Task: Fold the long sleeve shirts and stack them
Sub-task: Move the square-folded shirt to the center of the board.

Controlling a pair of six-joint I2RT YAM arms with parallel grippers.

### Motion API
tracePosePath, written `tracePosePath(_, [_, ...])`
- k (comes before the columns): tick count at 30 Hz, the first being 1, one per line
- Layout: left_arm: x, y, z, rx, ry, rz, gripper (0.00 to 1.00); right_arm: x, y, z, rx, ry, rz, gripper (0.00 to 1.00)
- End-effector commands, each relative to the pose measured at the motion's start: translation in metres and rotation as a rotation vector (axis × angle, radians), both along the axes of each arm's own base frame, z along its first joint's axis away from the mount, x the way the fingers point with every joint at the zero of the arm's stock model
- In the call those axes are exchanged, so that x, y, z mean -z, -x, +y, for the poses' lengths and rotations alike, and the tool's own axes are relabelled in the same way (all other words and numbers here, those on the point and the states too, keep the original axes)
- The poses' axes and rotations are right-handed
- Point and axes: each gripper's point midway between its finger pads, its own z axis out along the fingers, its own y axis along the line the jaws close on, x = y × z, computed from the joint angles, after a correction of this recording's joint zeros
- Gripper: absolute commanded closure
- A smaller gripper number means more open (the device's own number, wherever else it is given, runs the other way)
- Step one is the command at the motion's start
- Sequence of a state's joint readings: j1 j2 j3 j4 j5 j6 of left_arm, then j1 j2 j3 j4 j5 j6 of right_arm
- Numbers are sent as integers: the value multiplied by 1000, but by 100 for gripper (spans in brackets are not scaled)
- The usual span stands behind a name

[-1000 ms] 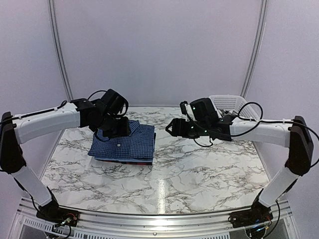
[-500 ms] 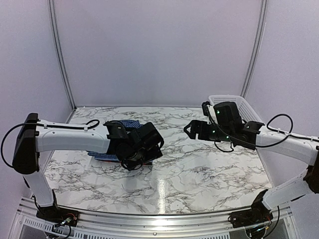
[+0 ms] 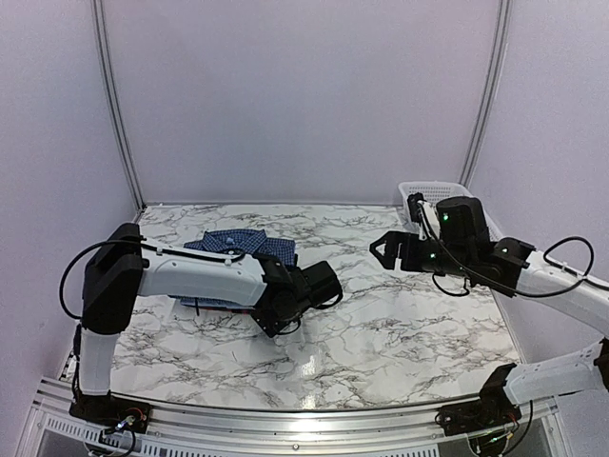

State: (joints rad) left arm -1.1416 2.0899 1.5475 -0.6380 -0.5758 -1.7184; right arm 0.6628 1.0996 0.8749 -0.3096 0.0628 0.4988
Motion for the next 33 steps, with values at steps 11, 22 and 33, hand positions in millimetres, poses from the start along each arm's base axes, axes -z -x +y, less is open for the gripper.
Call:
tracePosePath(11, [39, -27, 2, -126, -174, -11, 1, 6, 15, -9, -21, 13, 29, 1])
tracePosePath(22, [52, -49, 63, -213, -244, 61, 1, 13, 14, -8, -23, 16, 46, 1])
tracePosePath(33, [54, -83, 117, -261, -299, 126, 1, 15, 6, -4, -6, 17, 53, 2])
